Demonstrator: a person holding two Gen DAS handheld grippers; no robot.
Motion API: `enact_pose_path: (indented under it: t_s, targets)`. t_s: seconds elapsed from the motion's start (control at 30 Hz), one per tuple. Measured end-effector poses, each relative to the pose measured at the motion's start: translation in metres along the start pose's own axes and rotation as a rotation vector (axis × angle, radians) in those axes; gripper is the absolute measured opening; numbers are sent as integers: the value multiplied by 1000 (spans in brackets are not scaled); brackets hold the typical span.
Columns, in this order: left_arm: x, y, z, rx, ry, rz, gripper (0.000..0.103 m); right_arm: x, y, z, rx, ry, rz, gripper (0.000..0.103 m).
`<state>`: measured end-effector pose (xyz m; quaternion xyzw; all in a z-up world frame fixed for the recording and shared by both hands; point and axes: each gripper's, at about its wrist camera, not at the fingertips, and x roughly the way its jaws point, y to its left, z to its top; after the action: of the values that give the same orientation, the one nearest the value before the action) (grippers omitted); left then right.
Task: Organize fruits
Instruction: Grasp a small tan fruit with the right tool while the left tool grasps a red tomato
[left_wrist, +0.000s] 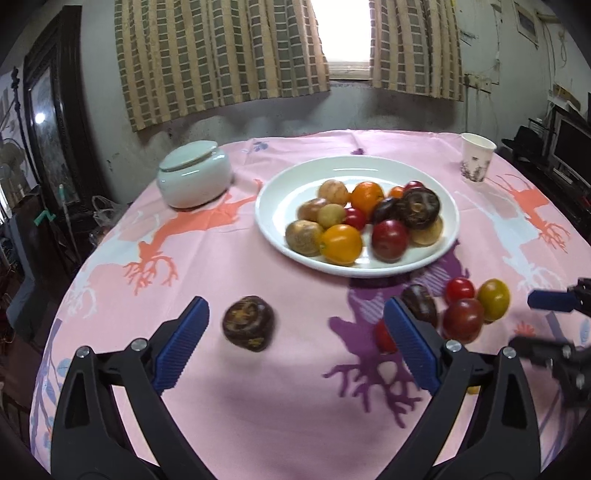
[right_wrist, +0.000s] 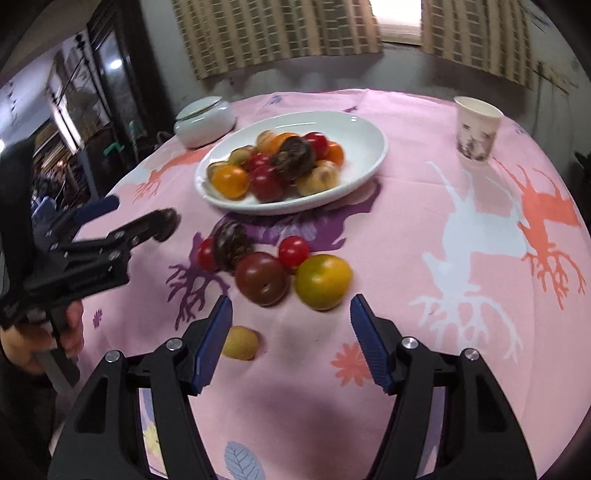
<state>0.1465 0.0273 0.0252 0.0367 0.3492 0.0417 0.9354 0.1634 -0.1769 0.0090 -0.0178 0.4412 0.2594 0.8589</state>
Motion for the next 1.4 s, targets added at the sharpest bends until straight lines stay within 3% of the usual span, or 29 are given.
enact_pose_path:
  t_s: [0.27,0.4,0.47,0.53,0.57,1.03,1.1,1.17,1.23,1.37,1.4]
  targets:
    - [7,12,-4,-28,34,-33,97,25,29,-12,-115,93,5,62]
    - [14,0,-11,17,53,-43,97,36,41,-19,-162,115,4,47]
    - [17,-7,-15,41,64,-63,97,40,47,-22,-206,115,-13,45]
    - [20,-13,-18,56,68,-84,97,39,48,-22,-220,109,-9,32]
    - [22,-16,-20,65,69,-90,97,38,46,-20,-212,105,-1,30]
    - [34,-43,-29,163,105,-142,96,39,38,-19,-197,128,8,30]
    - [37,-44,-29,166,122,-170,89,40,36,-18,-187,128,19,30]
    - [41,-46,-29,174,148,-189,71,39,34,-18,-177,129,31,30]
    - [43,-48,-27,179,146,-211,64,39,32,-18,-171,131,41,30]
    - [44,-58,-24,235,133,-280,30,37,32,-18,-169,130,35,29]
    - [45,-60,-24,255,126,-287,30,37,34,-19,-176,128,28,29]
